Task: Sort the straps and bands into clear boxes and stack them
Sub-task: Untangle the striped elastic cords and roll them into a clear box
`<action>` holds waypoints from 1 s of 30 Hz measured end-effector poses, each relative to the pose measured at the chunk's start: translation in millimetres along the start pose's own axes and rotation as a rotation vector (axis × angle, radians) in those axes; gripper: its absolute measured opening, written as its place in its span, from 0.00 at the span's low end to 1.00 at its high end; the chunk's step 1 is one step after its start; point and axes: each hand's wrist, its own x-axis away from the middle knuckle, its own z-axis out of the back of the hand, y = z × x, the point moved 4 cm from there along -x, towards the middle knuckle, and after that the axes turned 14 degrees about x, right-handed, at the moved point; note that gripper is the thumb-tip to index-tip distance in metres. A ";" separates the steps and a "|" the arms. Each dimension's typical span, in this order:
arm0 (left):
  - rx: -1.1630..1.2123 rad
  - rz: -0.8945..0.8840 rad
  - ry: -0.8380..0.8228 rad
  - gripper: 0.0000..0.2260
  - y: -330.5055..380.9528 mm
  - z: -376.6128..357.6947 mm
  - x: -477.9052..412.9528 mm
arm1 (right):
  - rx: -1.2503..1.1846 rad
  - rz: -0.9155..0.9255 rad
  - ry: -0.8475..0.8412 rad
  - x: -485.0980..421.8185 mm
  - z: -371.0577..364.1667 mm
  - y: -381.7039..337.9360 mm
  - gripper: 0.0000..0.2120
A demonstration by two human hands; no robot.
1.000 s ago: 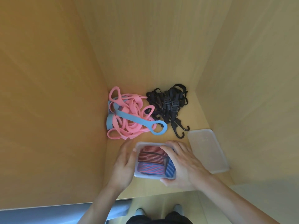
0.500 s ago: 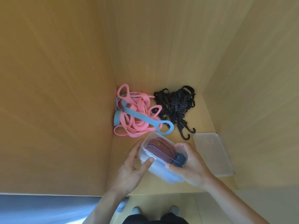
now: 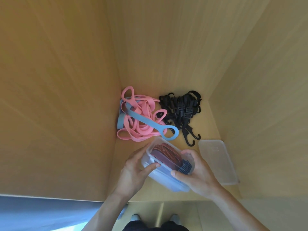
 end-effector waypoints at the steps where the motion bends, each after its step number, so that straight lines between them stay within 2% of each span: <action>1: 0.000 -0.005 0.006 0.26 0.3 0.6 -0.2 | 0.002 0.005 -0.001 0.1 -0.1 -0.5 0.33; 6: 0.044 -0.022 -0.011 0.26 4.5 2.2 -4.2 | -0.002 0.038 0.020 -1.1 0.0 -7.5 0.29; 15: 0.059 -0.031 -0.001 0.34 7.8 14.5 -8.7 | 0.023 0.078 0.058 -9.5 5.7 -17.2 0.30; 18: 0.074 -0.083 -0.038 0.31 17.1 10.0 -7.2 | 0.034 0.083 0.066 -12.2 8.1 -20.0 0.30; 22: 0.060 -0.065 0.075 0.30 24.1 9.9 -8.9 | 0.057 0.090 0.068 -13.3 12.0 -23.1 0.30; 30: 0.055 -0.120 0.071 0.29 31.3 8.7 -7.5 | 0.063 0.084 0.041 -12.0 14.1 -22.3 0.31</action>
